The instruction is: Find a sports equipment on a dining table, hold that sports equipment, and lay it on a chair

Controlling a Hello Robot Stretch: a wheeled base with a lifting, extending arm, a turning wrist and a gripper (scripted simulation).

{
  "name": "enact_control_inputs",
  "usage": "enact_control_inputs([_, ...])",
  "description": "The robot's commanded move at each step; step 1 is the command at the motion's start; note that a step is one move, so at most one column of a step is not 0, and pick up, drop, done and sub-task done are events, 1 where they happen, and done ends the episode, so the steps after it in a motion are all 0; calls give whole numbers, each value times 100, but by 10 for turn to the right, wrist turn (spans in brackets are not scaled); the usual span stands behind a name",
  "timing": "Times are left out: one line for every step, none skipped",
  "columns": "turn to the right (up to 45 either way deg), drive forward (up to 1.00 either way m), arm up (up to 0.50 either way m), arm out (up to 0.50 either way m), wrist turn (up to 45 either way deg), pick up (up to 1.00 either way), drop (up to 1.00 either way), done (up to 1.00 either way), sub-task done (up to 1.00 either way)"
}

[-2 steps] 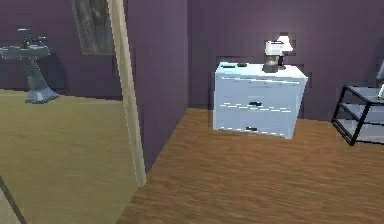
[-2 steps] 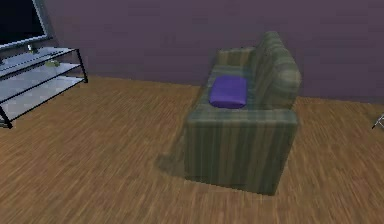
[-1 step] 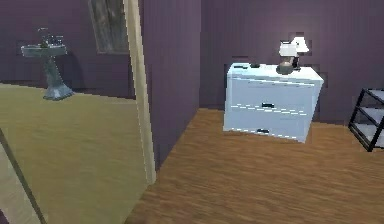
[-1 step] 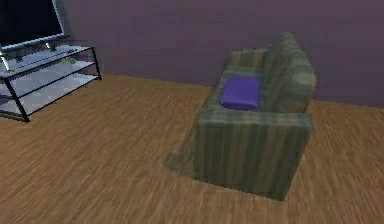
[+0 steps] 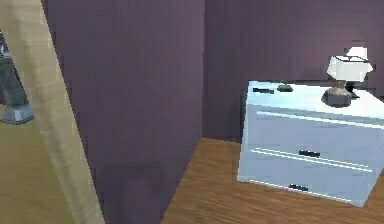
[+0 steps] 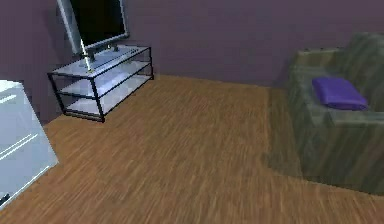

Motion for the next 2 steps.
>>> enact_control_inputs([-450, 0, 0, 0, 0, 0, 0, 0, 0])
enact_control_inputs([-300, 0, 0, 0, 0, 0, 0, 0, 0])
